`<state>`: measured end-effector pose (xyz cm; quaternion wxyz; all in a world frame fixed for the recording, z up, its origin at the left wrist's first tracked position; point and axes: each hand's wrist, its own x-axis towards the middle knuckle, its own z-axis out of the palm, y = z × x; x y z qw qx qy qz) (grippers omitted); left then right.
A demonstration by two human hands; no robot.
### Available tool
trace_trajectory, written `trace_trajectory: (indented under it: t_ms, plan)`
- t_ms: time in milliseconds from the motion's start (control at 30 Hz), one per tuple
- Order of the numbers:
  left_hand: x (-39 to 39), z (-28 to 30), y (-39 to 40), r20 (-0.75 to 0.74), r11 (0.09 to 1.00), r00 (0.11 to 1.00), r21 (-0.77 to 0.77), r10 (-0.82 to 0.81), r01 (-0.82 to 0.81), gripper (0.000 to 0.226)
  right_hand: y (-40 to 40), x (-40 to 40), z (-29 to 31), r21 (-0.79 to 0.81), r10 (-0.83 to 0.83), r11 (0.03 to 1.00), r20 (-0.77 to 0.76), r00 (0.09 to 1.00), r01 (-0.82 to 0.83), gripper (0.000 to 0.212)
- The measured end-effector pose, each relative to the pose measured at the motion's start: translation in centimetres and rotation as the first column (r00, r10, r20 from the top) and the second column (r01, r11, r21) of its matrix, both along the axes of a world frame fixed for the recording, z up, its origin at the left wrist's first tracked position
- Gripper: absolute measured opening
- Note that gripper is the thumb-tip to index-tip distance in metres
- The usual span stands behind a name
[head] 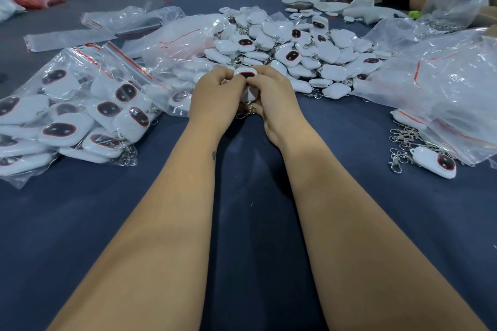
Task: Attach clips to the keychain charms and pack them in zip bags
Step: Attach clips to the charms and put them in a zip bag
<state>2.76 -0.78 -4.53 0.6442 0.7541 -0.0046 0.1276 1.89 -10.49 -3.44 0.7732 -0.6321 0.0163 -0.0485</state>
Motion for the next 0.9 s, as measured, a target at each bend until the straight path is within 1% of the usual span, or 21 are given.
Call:
trace_trajectory:
  t_ms: [167,267,367,467,533,600,633,700,800,900]
  plan:
    - [-0.1,0.2,0.1,0.015,1.0,1.0,0.012,-0.013,0.012,0.013,0.1,-0.1,0.1,0.015,-0.011,1.0,0.004,1.0,0.01,0.02]
    - [-0.1,0.2,0.1,0.016,0.999,1.0,0.042,0.006,-0.007,0.015,0.0,-0.2,0.2,0.001,-0.008,1.0,0.002,1.0,0.008,0.021]
    - [-0.2,0.3,0.0,-0.008,0.998,1.0,0.058,0.012,-0.012,0.022,0.0,-0.3,0.3,-0.018,-0.003,1.0,-0.004,1.0,0.003,0.022]
    - [-0.4,0.5,-0.1,-0.021,0.999,0.999,-0.01,0.034,-0.034,0.017,0.0,-0.1,0.1,-0.062,-0.018,0.998,-0.001,1.0,0.018,0.02]
    - [-0.5,0.7,-0.1,0.005,0.993,0.996,-0.07,0.094,-0.093,0.015,0.0,0.0,0.1,-0.081,-0.039,0.996,-0.013,0.999,0.038,0.019]
    - [-0.6,0.7,0.2,0.019,0.985,0.987,-0.072,0.161,-0.159,0.03,0.2,-0.2,0.3,-0.054,-0.068,0.996,-0.029,0.997,0.067,0.02]
    - [-0.6,0.7,0.3,0.009,0.982,0.984,-0.058,0.18,-0.18,0.035,0.2,-0.3,0.4,-0.03,-0.087,0.996,-0.018,0.996,0.086,0.018]
    - [-0.6,0.7,0.3,-0.018,0.982,0.982,0.001,0.187,-0.188,0.036,0.2,-0.4,0.6,0.021,-0.134,0.991,0.052,0.99,0.133,0.017]
    - [-0.6,0.8,0.2,-0.011,0.964,0.978,0.17,0.21,-0.205,0.021,-0.1,-0.6,0.9,0.128,-0.164,0.981,0.157,0.974,0.144,0.018]
    - [-0.6,0.6,0.2,0.059,0.918,0.972,0.318,0.228,-0.235,0.013,-0.5,-0.7,1.2,0.229,-0.183,0.963,0.158,0.97,0.144,0.019]
